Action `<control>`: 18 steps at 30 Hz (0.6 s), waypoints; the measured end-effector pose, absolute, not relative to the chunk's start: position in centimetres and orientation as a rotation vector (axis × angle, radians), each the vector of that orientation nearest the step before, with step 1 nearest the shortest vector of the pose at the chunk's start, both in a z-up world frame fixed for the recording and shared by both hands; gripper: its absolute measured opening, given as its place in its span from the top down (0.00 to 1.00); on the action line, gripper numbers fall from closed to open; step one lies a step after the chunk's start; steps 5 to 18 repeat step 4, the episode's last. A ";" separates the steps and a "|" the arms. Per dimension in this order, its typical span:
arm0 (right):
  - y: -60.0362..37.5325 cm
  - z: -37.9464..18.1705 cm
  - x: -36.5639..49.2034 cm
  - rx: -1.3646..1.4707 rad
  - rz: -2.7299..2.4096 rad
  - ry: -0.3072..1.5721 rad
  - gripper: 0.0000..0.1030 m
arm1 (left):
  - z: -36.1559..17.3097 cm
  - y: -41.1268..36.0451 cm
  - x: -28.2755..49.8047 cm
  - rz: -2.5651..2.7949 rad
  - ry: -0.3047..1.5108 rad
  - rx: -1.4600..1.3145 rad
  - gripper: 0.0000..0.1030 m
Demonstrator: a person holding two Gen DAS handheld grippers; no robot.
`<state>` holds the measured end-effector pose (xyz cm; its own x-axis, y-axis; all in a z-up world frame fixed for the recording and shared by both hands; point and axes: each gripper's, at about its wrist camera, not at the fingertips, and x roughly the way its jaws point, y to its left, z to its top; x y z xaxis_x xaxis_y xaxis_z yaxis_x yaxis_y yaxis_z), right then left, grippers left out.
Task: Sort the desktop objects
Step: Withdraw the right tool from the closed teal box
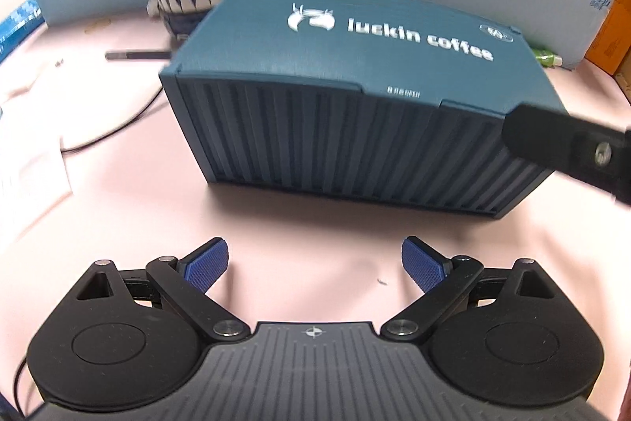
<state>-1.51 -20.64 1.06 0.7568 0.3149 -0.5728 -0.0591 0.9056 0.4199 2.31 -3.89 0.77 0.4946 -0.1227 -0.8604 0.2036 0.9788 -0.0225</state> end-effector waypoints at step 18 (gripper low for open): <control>-20.3 0.6 -1.2 0.433 0.239 0.722 0.00 | 0.7 -3.6 1.7 -0.196 1.022 0.120 0.08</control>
